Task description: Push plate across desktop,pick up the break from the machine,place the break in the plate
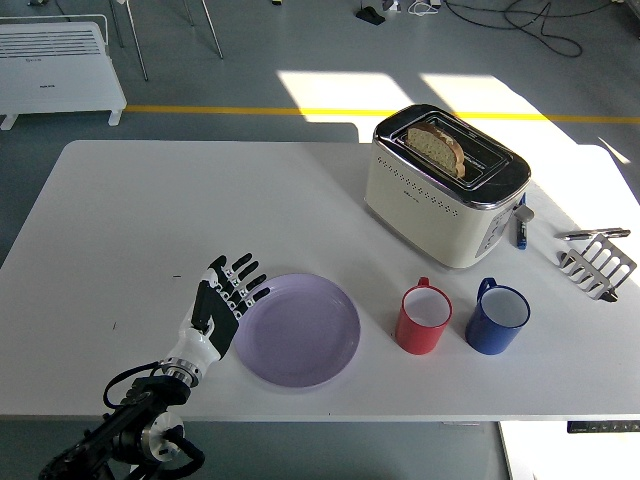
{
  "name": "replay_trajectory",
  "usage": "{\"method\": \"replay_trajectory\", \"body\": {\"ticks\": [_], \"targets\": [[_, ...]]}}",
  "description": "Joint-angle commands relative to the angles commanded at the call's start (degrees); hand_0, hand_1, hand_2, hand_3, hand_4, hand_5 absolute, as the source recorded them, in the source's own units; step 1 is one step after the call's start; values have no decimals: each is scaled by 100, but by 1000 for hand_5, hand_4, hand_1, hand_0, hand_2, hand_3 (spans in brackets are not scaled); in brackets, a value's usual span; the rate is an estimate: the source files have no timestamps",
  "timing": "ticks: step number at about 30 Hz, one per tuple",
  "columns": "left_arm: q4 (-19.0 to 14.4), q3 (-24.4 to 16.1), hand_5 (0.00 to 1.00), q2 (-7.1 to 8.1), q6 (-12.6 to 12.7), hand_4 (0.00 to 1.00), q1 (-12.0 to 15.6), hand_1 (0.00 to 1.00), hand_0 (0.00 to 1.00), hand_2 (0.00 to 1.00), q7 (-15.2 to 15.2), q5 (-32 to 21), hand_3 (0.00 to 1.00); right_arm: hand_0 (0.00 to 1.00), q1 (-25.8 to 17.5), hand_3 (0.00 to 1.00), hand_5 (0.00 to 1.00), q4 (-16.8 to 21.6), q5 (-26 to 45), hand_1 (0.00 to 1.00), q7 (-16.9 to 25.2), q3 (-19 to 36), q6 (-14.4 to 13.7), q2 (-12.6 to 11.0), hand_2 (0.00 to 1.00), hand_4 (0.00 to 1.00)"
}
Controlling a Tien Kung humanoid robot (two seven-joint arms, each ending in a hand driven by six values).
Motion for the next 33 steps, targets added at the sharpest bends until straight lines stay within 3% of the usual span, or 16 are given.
{"method": "replay_trajectory", "body": {"ticks": [16, 20, 23, 29, 31, 33], "targets": [[-208, -1, 998, 0, 69, 602, -15, 828, 764, 893, -62, 125, 839, 761, 7, 665, 516, 3, 4, 706, 4, 1, 0, 5, 709, 503], [-460, -410, 998, 0, 576, 602, 110, 828, 764, 893, -432, 511, 839, 761, 25, 665, 516, 38, -171, 706, -10, -27, -75, -8, 709, 503], [-590, -765, 998, 0, 786, 603, 202, 827, 768, 889, -528, 704, 839, 761, 57, 666, 516, 110, -352, 708, -22, -79, -165, -45, 709, 503], [-834, -1817, 998, 0, 907, 603, 423, 826, 768, 888, -526, 1021, 837, 766, 303, 676, 509, 382, -1277, 716, -137, -423, -588, -355, 717, 506], [-848, -1965, 998, 0, 912, 603, 441, 826, 768, 888, -523, 1041, 837, 766, 342, 676, 509, 402, -1486, 716, -154, -470, -639, -400, 717, 506], [-891, -2204, 998, 0, 920, 603, 506, 826, 768, 888, -510, 1062, 837, 766, 531, 676, 509, 436, -1850, 716, -275, -663, -833, -596, 717, 506]]}}
